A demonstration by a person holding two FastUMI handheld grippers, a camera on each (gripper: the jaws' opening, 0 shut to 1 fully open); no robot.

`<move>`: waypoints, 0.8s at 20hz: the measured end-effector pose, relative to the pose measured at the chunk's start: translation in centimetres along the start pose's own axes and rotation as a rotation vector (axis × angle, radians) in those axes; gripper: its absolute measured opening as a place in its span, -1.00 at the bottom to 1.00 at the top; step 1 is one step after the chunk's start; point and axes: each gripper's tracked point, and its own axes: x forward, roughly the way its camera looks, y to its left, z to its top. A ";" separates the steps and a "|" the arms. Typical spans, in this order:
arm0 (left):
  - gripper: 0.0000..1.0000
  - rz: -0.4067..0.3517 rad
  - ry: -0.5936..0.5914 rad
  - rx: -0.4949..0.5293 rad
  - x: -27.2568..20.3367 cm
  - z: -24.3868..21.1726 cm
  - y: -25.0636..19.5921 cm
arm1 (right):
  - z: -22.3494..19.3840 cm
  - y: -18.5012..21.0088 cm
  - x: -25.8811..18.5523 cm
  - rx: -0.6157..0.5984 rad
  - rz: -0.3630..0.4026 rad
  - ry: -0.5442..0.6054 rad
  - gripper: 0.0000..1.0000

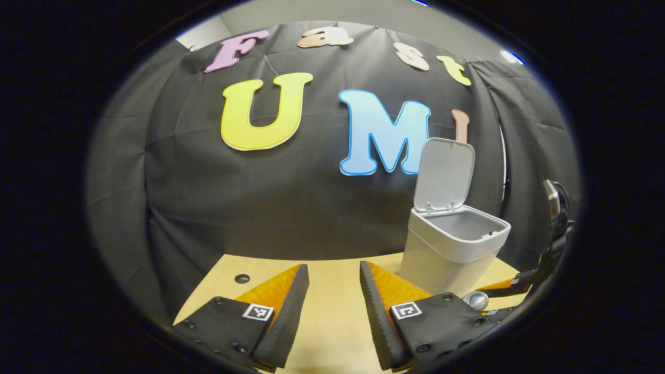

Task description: Press the lid of the desktop garbage bin to open it, pick up the crumpled paper on the desktop and throw it into the bin, then pick up the pop can on the desktop and drop it into the bin, and finally close the garbage bin lid.

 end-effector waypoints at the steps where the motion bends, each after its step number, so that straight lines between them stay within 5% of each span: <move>1: 0.35 0.001 0.001 -0.004 0.0 0.0 -0.1 | 0.8 -0.1 -0.4 0.001 0.003 -0.019 0.65; 16: 0.36 0.035 0.015 -0.022 0.1 -0.8 0.8 | 14.6 -3.1 -5.8 0.080 0.009 -0.316 0.65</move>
